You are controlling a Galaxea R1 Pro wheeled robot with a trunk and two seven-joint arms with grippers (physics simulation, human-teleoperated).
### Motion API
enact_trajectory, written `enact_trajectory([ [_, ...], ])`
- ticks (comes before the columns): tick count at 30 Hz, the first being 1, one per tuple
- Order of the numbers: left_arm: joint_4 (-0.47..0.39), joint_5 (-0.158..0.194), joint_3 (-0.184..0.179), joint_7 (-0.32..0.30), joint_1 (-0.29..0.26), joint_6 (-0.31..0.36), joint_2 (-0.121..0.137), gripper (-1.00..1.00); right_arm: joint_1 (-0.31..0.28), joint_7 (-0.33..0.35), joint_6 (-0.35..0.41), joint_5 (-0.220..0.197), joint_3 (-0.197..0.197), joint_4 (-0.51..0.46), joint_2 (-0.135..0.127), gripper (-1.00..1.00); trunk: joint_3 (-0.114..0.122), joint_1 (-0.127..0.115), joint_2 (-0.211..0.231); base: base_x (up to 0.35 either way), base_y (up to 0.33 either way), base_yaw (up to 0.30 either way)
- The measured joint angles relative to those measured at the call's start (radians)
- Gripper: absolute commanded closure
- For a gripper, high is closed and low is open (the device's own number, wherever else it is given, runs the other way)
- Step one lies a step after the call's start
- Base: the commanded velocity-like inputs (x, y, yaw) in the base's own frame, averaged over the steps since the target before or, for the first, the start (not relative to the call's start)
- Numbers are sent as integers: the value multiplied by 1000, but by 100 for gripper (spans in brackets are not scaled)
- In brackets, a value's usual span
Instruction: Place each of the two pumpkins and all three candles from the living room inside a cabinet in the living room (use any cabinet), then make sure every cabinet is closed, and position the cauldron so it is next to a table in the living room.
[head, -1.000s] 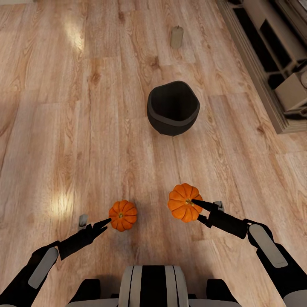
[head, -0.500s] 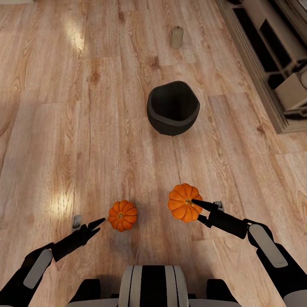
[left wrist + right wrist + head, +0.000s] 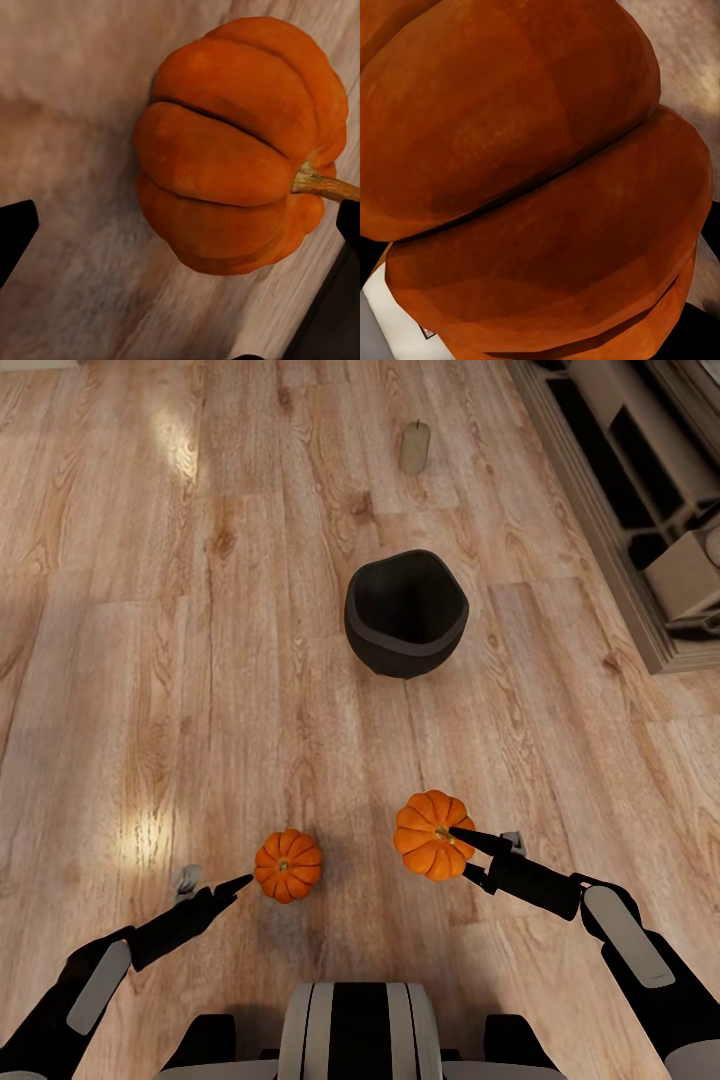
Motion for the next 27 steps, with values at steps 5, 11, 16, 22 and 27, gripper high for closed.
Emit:
enact_trajectory([
  [5,0,-2,-6,0,-3,-2,-2,-100,0,0,0,0,0,0,0,100,0,0,0,0,0,0],
  [11,0,-3,-49,-1,-15,-2,-2,-100,0,1,0,0,1,-1,0,100,0,0,0,0,0,0],
  [16,1,-10,-85,-1,-27,-2,-2,-100,0,1,0,0,0,-1,0,100,0,0,0,0,0,0],
  [22,4,-37,-90,1,-30,-2,-12,-100,0,0,0,1,0,-1,0,100,0,0,0,0,0,0],
  [27,9,-44,-90,1,-31,-2,-25,-100,0,0,0,1,0,-1,0,100,0,0,0,0,0,0],
])
